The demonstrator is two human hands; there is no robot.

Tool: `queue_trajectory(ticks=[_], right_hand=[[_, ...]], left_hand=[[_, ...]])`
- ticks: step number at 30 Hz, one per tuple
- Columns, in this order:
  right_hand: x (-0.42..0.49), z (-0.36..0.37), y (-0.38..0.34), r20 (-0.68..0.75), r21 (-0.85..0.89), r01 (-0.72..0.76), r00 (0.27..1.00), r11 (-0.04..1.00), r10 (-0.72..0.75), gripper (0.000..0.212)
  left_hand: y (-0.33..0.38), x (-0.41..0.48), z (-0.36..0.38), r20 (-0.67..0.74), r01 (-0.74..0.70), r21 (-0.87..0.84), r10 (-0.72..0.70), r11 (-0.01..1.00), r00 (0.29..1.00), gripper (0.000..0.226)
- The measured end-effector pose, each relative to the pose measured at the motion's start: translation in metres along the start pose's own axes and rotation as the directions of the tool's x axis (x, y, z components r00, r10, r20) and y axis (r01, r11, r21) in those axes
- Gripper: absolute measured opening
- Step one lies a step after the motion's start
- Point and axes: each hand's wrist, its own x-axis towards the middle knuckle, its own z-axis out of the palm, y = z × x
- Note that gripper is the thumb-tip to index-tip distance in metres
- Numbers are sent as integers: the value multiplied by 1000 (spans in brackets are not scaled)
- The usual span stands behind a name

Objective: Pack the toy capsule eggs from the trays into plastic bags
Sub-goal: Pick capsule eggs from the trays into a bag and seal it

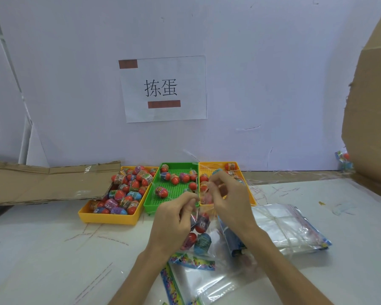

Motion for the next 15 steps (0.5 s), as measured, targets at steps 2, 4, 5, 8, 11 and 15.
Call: queue_trajectory(ticks=[2, 4, 5, 8, 11, 15], right_hand=[[2, -5, 1, 24, -22, 5, 1000, 1000, -4, 20], [4, -7, 1, 28, 9, -7, 1000, 1000, 6, 19], [6, -9, 1, 28, 29, -21, 999, 999, 20, 20], [13, -21, 5, 5, 26, -73, 997, 997, 73, 21], [22, -40, 19, -91, 5, -163, 982, 987, 163, 19], [27, -72, 42, -276, -54, -300, 921, 953, 274, 24]], left_hand=[[0, 0, 1, -3, 19, 0, -19, 1000, 1000, 17], [1, 1, 0, -31, 55, 7, -55, 998, 998, 20], [1, 1, 0, -59, 86, 8, -85, 996, 995, 23], [2, 4, -3, -165, 217, -23, -218, 976, 962, 33], [0, 7, -8, -231, 310, -85, -322, 947, 918, 30], [-3, 10, -12, -288, 400, -170, -434, 900, 854, 25]])
